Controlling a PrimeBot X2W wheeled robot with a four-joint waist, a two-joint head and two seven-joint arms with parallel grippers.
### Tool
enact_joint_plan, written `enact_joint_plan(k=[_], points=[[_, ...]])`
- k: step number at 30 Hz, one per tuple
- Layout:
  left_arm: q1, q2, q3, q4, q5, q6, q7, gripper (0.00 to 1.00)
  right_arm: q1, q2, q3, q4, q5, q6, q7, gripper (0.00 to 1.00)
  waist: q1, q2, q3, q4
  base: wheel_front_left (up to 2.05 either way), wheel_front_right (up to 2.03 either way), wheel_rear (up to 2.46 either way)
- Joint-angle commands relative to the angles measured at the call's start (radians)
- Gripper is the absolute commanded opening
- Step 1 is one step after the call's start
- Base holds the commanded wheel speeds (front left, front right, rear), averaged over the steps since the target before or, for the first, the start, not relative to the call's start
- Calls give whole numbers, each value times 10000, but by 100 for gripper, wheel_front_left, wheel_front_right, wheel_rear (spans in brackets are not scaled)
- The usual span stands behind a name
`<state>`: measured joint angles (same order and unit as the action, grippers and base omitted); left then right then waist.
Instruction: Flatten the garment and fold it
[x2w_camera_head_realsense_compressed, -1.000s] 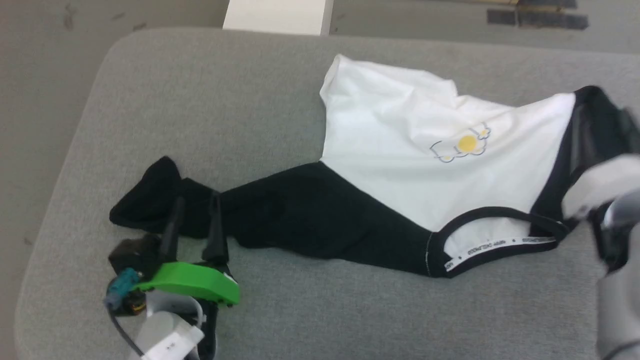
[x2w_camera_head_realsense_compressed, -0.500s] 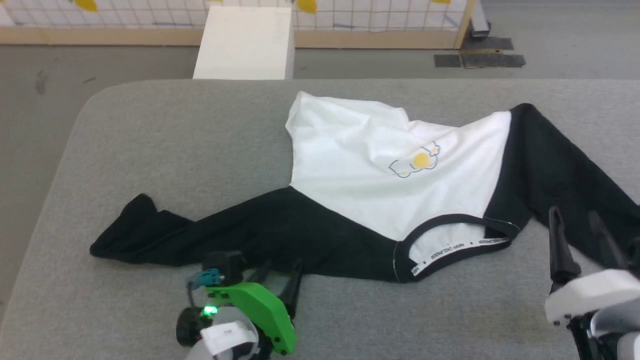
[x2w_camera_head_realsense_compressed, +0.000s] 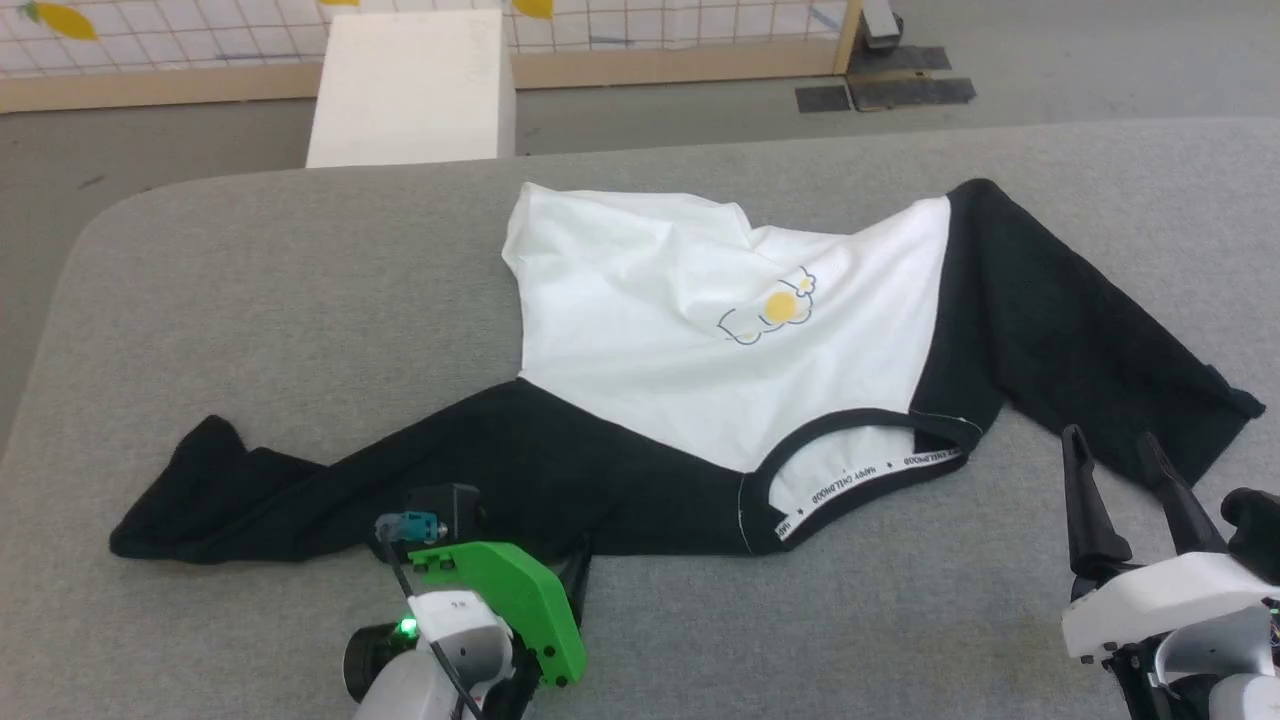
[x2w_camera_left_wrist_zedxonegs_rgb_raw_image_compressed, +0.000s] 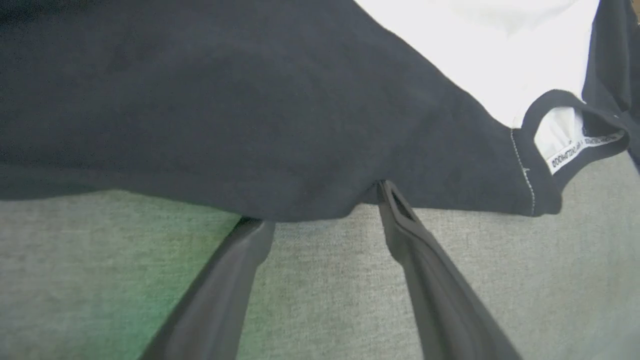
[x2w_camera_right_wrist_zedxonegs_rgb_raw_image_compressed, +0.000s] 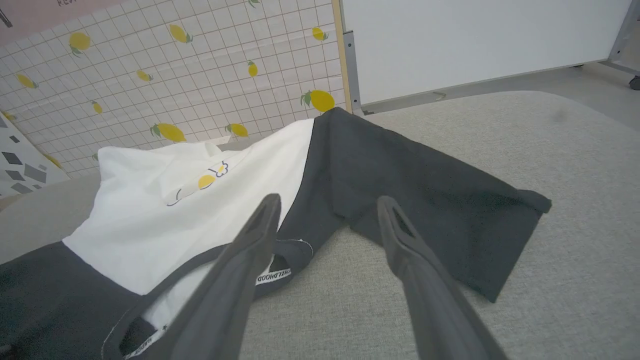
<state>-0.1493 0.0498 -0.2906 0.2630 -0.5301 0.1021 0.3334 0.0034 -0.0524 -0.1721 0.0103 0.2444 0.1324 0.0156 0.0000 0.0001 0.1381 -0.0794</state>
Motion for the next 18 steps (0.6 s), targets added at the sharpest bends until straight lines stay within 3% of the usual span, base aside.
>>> enact_joint_plan(k=[1, 7, 8, 10, 14, 18], points=[[-115, 33, 39, 69, -87, 5, -10, 100, -17, 21, 13, 5, 80, -17, -94, 100, 0, -1, 118, -117, 0, 0, 0], [-361, 73, 23, 349, -88, 55, 7, 100, -57, 21, 125, 123, 204, -17, -135, 100, 0, -1, 272, -180, 0, 0, 0], [-407, 76, 14, 397, -90, 35, -14, 62, -76, 21, 149, 147, 212, -17, -140, 100, 0, -1, 291, -176, 0, 0, 0], [-482, 75, -36, 443, -103, -84, -107, 0, -112, 21, 165, 181, 218, -17, -150, 100, 0, -1, 311, -150, 0, 0, 0], [-502, 70, -25, 478, -206, -248, -422, 0, -128, 22, 132, 224, 215, -17, -137, 100, 0, -1, 239, -28, 0, 0, 0], [-234, 146, 385, 242, -425, -144, -882, 0, -85, 22, 70, 207, 185, -17, -54, 100, 0, -1, 107, 116, 0, 0, 0]])
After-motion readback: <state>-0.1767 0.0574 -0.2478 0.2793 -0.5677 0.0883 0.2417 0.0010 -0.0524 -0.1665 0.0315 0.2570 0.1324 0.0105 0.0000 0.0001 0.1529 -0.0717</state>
